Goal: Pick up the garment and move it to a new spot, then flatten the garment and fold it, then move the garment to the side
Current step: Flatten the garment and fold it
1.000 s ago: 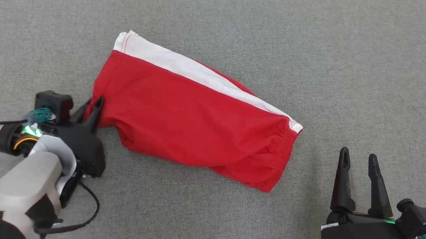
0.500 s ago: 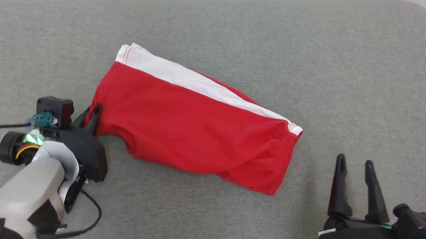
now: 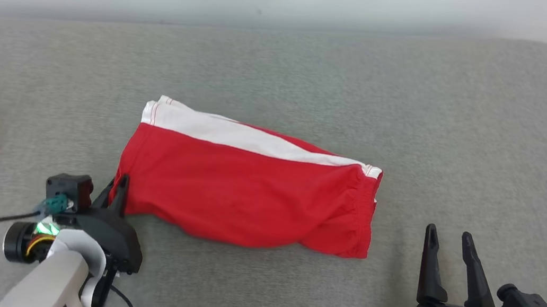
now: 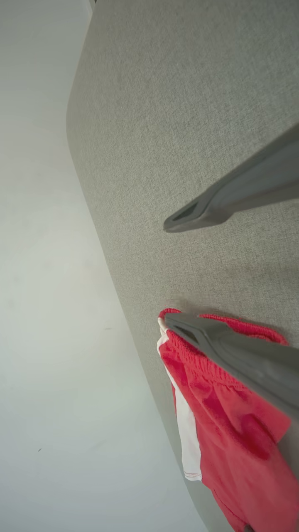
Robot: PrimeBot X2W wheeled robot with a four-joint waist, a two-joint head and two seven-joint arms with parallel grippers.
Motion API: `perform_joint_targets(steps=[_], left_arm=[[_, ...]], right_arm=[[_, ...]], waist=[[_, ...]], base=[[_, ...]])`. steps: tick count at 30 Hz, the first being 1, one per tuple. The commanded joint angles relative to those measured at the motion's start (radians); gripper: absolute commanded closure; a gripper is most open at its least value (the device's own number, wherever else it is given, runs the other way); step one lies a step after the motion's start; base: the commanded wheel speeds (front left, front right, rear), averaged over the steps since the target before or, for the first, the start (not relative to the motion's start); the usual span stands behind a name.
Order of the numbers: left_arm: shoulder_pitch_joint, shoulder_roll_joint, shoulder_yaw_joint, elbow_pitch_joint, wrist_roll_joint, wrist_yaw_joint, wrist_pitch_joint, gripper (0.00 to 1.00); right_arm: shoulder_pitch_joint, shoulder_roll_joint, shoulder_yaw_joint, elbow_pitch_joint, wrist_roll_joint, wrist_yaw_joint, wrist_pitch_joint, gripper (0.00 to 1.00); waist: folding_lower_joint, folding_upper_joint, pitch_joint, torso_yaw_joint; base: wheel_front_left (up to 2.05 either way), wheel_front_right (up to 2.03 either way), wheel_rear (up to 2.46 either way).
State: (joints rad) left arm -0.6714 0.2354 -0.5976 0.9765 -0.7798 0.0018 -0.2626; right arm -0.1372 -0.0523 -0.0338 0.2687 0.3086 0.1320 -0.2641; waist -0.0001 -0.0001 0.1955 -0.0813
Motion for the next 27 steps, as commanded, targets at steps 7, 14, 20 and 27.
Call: perform_joint_targets(steps=[7,14,20,27], left_arm=[[0.117,-0.006,0.094,-0.082,0.053,0.041,-0.003,1.0],[0.24,-0.036,0.189,-0.16,0.116,0.065,-0.003,1.0],[0.287,-0.062,0.234,-0.194,0.177,0.066,-0.003,1.0],[0.348,-0.072,0.322,-0.28,0.279,0.086,-0.003,0.0]], right_arm=[[0.017,0.002,0.0,0.005,-0.007,-0.002,0.0,0.0],[0.032,0.002,0.003,0.017,-0.012,-0.002,0.0,0.0],[0.027,0.002,0.006,0.024,-0.019,-0.002,0.0,0.0],[0.022,0.002,0.005,0.028,-0.024,-0.002,0.0,0.0]], waist=[[0.0001,0.0001,-0.036,0.063],[0.0001,0.0001,-0.068,0.099],[0.0001,0.0001,-0.071,0.111],[0.0001,0.0001,-0.079,0.112]], base=[[0.0,0.0,0.0],[0.0,0.0,0.0],[0.0,0.0,0.0],[0.0,0.0,0.0]])
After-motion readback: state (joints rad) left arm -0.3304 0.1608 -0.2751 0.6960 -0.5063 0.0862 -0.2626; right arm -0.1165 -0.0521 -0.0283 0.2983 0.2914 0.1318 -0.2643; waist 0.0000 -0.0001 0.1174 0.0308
